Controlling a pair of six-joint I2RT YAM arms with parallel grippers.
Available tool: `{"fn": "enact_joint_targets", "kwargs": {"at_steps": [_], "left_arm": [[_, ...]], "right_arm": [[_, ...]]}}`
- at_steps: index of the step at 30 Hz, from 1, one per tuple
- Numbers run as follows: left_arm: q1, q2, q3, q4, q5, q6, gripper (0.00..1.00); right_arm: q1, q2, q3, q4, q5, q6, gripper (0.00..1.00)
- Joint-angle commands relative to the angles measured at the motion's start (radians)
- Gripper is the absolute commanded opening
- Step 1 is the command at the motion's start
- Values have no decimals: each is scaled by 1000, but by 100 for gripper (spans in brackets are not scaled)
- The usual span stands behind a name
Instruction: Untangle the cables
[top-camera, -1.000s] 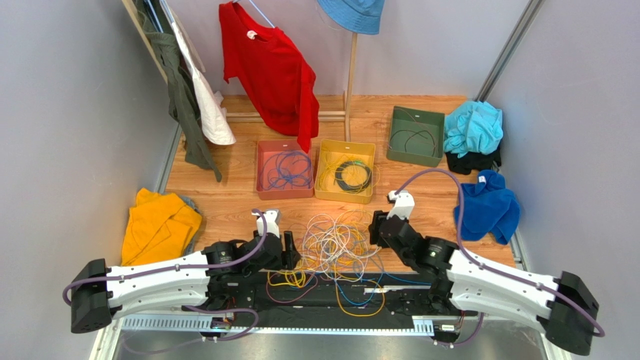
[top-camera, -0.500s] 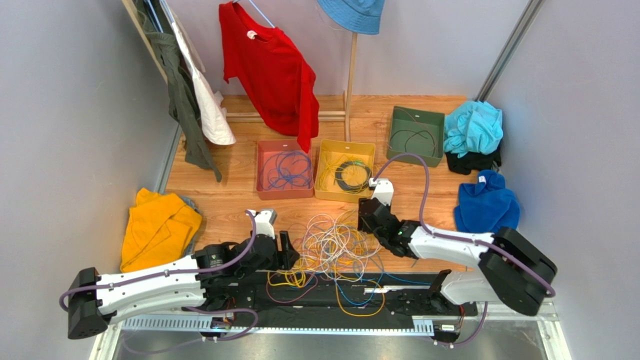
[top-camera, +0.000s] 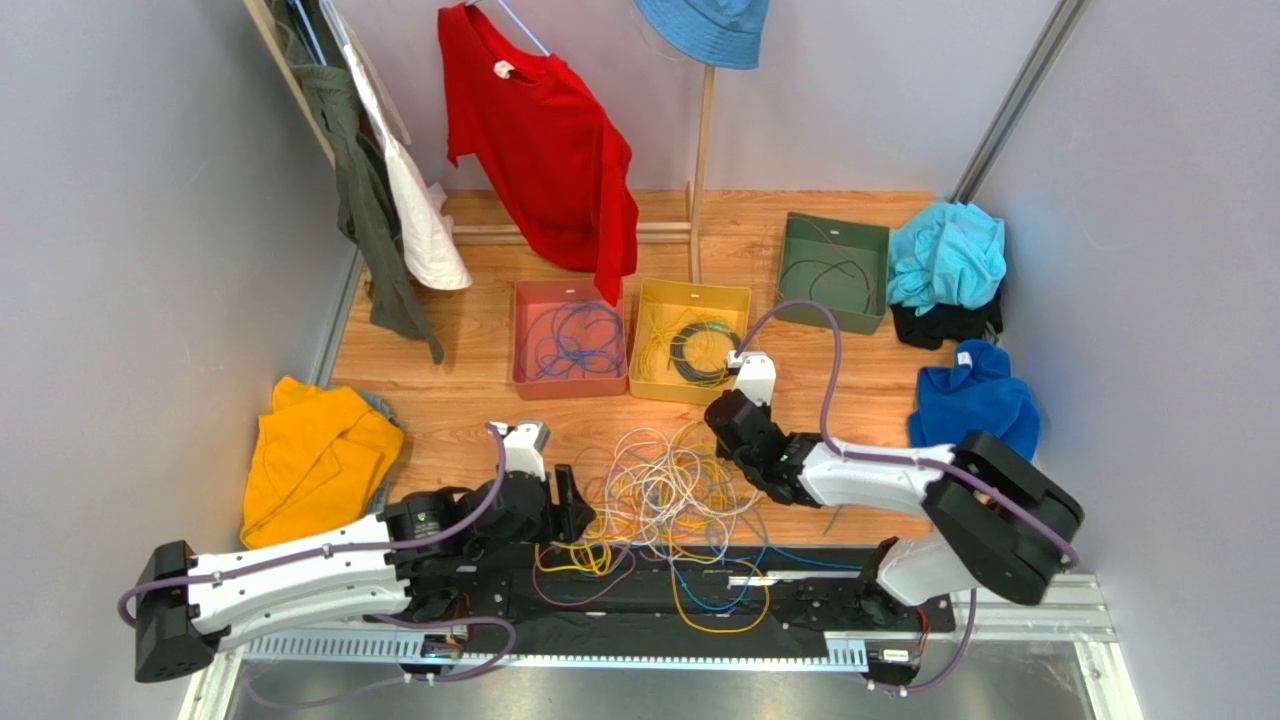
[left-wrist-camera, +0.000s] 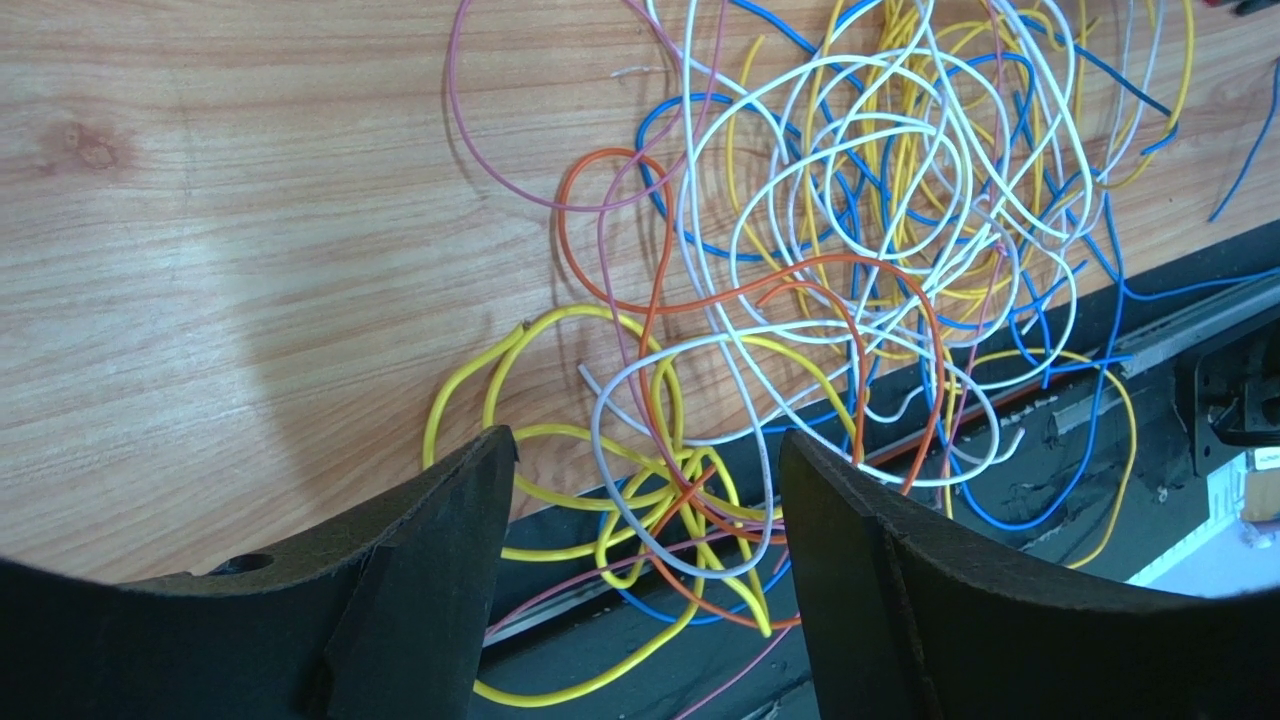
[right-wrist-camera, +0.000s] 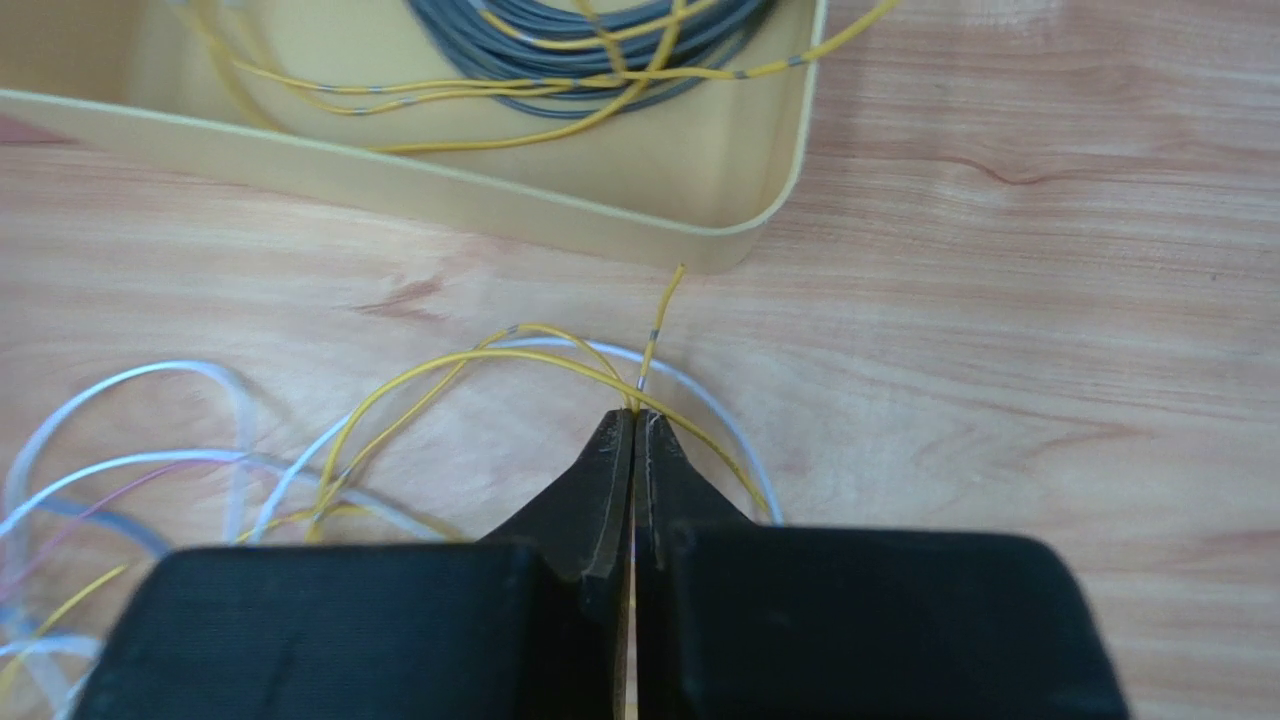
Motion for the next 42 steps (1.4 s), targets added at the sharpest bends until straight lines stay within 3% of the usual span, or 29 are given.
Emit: {"fn": "enact_joint_targets", "kwargs": {"at_steps": [1, 7, 15, 19, 23, 31, 38, 42], "left_arm": [[-2, -21, -7, -5, -1, 16, 74], [-2, -59, -12, 16, -9, 15, 73], [-2, -128, 34, 35, -21, 51, 73], [-2, -218, 74, 35, -68, 113, 73], [-2, -277, 135, 29, -108, 180, 73], [-2, -277, 182, 12, -136, 214, 72], [-2, -263, 157, 50, -130, 217, 73], [-2, -268, 156, 76, -128, 234, 74]], "right_arm": [[104, -223, 13, -46, 101, -1, 0], [304, -582, 74, -244, 164, -27, 0], [420, -775, 215, -378, -11, -42, 0], [477, -732, 353, -399, -102, -97, 0], [522, -623, 608, -483, -146, -183, 0], [536, -500, 1063, -531, -151, -343, 0], [534, -398, 1330, -620, -186, -376, 0], [536, -355, 1395, -649, -201, -369, 0]]}}
